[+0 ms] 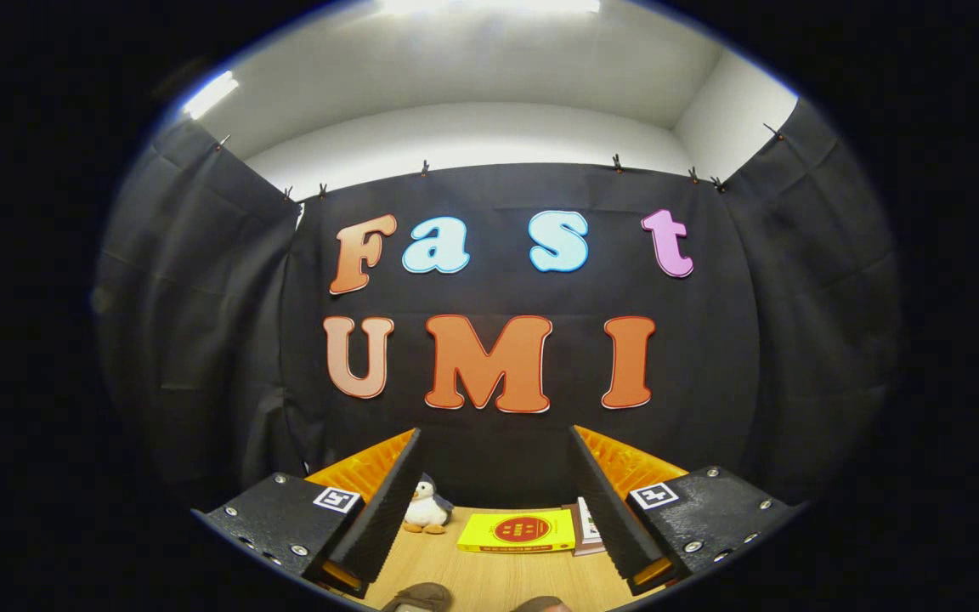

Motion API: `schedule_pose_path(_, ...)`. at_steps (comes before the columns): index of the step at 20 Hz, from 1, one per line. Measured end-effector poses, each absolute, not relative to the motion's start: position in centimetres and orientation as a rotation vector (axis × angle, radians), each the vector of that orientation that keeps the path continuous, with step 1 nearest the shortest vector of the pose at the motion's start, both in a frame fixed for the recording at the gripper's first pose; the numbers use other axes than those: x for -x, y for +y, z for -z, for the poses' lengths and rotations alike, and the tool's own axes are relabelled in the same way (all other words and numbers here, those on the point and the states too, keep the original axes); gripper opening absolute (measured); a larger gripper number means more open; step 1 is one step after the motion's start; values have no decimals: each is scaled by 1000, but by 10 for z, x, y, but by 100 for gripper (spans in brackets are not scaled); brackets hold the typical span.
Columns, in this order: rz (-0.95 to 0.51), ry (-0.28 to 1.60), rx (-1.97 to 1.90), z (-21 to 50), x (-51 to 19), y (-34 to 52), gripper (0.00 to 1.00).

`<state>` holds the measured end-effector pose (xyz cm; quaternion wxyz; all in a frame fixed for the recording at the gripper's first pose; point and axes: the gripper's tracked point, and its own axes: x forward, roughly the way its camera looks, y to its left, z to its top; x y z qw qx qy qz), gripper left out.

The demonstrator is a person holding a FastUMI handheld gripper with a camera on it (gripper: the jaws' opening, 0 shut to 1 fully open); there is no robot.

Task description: Open the storage box then place both shoes into the box .Put the left shoe in first, then the right shoe, with the right side of both shoes facing outward in a uniform manner.

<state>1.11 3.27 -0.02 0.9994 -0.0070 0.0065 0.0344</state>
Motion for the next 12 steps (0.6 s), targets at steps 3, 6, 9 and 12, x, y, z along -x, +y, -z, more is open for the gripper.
schedule_pose_path(3,-94,15,21,1,-14,44,99)
schedule_pose_path(6,-122,36,16,8,-17,54,99)
schedule_pose_path(9,-146,56,13,17,-17,64,99)
schedule_pose_path(12,-163,85,14,33,-15,71,99)
